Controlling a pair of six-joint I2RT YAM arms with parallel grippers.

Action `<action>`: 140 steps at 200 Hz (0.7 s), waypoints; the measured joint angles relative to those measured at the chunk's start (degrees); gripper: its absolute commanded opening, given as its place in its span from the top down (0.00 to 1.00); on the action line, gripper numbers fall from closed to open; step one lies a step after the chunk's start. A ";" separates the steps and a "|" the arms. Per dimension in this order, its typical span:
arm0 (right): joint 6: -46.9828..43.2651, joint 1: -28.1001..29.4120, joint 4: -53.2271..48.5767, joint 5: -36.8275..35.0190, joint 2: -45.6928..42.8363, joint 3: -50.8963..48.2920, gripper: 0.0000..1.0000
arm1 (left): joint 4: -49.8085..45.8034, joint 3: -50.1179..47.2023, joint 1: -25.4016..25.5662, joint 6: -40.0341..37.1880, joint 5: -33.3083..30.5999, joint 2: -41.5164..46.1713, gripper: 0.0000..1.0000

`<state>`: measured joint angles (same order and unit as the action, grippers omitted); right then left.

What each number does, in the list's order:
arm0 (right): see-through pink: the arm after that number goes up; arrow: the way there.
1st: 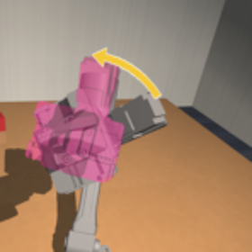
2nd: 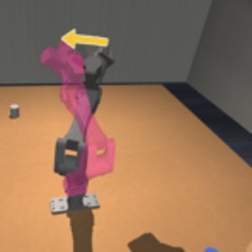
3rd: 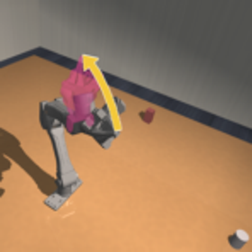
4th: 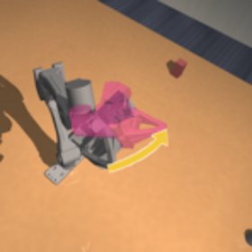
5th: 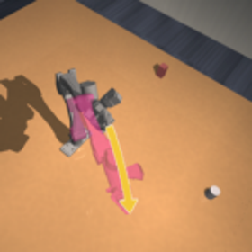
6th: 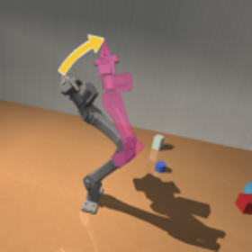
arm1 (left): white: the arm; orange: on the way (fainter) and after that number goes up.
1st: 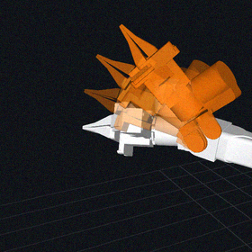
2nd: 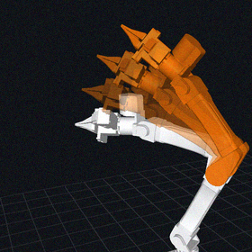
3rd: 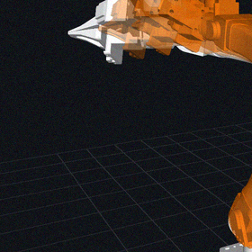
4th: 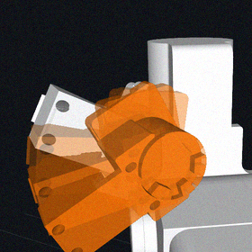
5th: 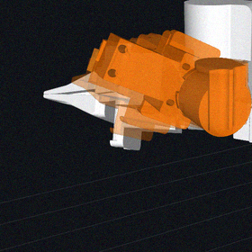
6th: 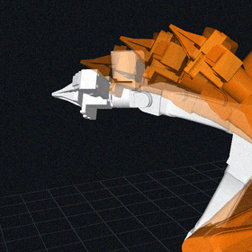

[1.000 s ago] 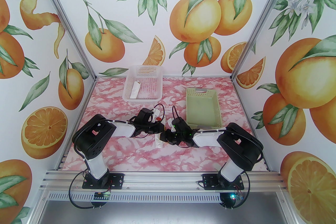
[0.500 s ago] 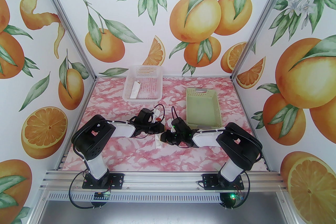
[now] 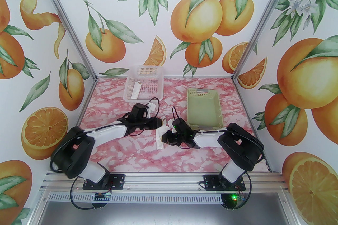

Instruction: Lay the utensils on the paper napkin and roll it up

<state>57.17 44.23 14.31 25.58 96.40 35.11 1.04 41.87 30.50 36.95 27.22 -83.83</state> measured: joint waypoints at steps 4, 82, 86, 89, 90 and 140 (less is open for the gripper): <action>0.00 0.00 0.00 0.00 0.00 -0.02 0.90 | -0.15 -0.35 -0.52 -0.02 -0.07 0.66 0.61; 0.00 0.00 0.87 0.04 0.00 -0.44 0.92 | 0.35 -8.00 -2.69 0.85 1.40 1.57 0.51; 0.00 0.00 0.96 0.04 0.00 -0.48 0.92 | 0.61 -8.11 -2.67 1.05 1.49 1.18 0.51; 0.00 0.00 1.01 0.04 0.00 -0.50 0.92 | 0.83 -8.17 -2.54 1.20 1.57 0.74 0.50; 0.00 0.00 1.01 0.04 0.00 -0.52 0.92 | 0.90 -8.17 -2.51 1.25 1.55 0.68 0.50; 0.02 0.00 1.86 0.11 0.00 -0.96 0.94 | 5.09 -8.31 -0.31 3.06 2.40 -4.39 0.49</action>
<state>57.19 44.23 16.16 25.69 96.40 34.15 6.13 33.56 30.20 40.01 29.63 -88.23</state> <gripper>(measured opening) 0.072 0.510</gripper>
